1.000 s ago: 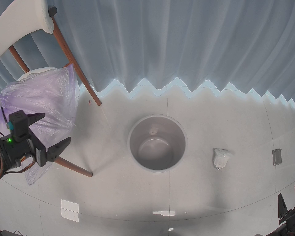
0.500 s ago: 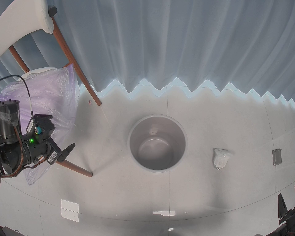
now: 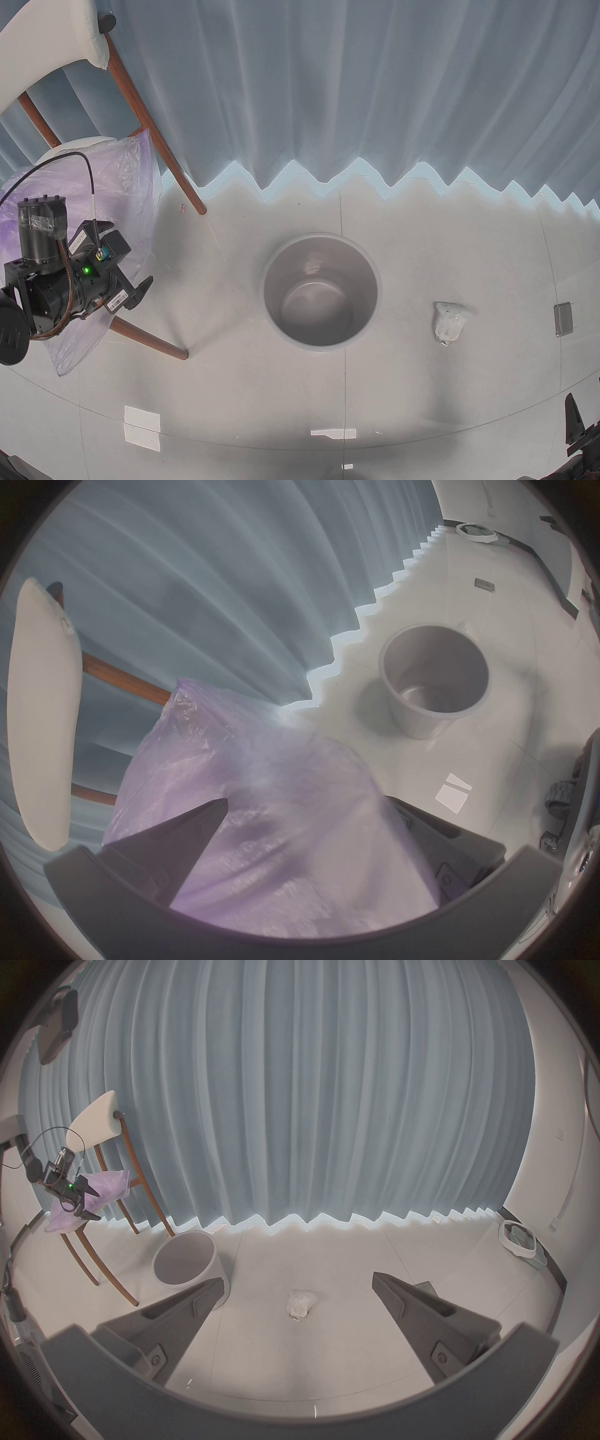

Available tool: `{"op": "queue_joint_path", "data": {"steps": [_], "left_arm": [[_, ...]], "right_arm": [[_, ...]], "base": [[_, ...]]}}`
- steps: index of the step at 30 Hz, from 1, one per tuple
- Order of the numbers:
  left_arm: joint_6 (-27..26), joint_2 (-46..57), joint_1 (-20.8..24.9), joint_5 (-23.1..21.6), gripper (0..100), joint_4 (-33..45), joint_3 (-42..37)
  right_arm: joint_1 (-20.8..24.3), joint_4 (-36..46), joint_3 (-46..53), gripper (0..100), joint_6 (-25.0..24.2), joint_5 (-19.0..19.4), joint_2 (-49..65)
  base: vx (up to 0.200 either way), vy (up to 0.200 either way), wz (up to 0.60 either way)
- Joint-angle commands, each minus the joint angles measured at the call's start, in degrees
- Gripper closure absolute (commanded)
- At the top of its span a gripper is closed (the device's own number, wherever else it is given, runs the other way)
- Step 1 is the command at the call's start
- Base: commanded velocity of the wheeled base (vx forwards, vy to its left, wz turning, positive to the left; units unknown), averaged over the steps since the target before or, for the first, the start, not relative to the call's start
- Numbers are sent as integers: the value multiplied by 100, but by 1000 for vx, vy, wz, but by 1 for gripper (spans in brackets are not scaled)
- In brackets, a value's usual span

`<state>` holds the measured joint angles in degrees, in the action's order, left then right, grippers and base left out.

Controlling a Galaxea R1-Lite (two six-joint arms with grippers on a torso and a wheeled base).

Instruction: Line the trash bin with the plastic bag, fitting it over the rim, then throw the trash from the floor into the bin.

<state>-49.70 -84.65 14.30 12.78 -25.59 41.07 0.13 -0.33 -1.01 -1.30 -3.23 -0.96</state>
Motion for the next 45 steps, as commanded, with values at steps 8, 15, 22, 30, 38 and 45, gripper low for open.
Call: {"op": "queue_joint_path", "data": {"steps": [8, 15, 22, 30, 38, 45], "left_arm": [[-5, -526, -419, -30, 100, -34, 569], [13, -429, -410, -73, 100, -34, 534], [1630, 493, -366, -82, 100, 256, 481], [3537, 1223, -507, -1067, 100, 458, 375], [5462, 1856, -542, -2192, 100, 449, -117], [7141, 1891, -384, -3308, 100, 300, -231]], "right_arm": [[4, -2, 101, 0, -10, -2, 96], [4, -2, 101, 0, -10, -2, 96], [4, -2, 101, 0, -19, -2, 96], [4, -2, 101, 0, -10, -2, 96], [4, -2, 101, 0, -10, -2, 96], [4, -2, 101, 0, -10, -2, 96]], "base": [[0, 0, 0], [0, 0, 0], [0, 0, 0], [0, 0, 0], [0, 0, 0], [0, 0, 0]]}}
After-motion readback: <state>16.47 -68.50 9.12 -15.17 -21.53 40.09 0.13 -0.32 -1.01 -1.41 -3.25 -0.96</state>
